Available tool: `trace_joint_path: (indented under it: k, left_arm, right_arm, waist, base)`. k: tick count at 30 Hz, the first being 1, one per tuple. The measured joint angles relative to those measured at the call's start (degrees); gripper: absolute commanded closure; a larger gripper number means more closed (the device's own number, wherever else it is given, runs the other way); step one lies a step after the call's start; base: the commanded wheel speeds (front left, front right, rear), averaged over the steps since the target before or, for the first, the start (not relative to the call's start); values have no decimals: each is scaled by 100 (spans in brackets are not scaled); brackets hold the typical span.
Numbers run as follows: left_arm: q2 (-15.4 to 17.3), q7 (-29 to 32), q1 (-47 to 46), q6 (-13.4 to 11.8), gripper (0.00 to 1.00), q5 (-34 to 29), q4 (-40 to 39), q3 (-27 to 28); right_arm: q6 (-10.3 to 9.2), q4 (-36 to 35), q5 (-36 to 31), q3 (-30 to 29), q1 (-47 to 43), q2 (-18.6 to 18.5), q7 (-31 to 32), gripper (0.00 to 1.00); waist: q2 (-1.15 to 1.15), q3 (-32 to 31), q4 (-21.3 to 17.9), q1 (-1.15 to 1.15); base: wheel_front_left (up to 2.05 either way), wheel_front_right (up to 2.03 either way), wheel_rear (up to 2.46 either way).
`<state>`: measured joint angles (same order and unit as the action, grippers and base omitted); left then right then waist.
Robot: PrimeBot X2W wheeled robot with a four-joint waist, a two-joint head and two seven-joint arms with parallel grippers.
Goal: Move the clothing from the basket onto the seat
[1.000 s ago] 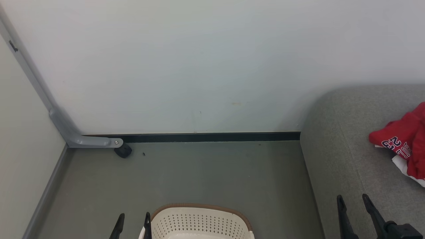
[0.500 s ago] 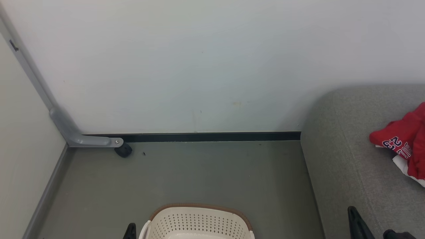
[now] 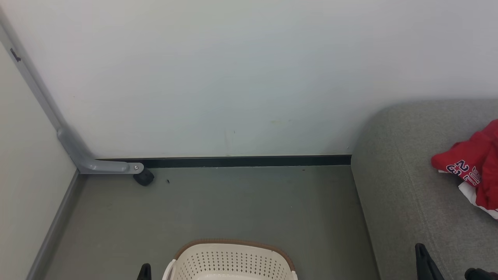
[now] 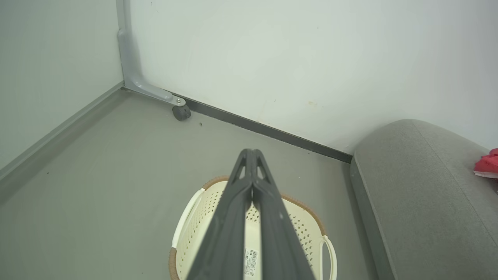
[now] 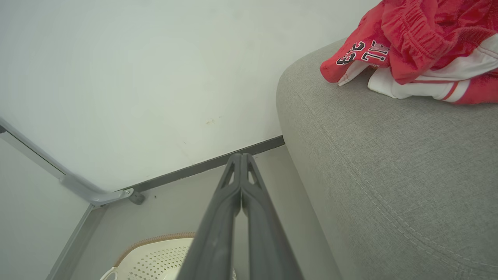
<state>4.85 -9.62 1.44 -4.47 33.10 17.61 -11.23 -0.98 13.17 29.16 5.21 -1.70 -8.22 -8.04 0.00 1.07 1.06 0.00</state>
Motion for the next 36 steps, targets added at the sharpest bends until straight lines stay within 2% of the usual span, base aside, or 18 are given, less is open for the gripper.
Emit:
trace_joint_path:
  k: [36]
  left_arm:
    - [-125, 772, -240, 505, 100, 2752, -2, 758]
  right_arm:
    - [353, 196, 2919, -620, 255, 268, 705, 100]
  waist:
    - [0, -46, -51, 0]
  base:
    - [0, 0, 0]
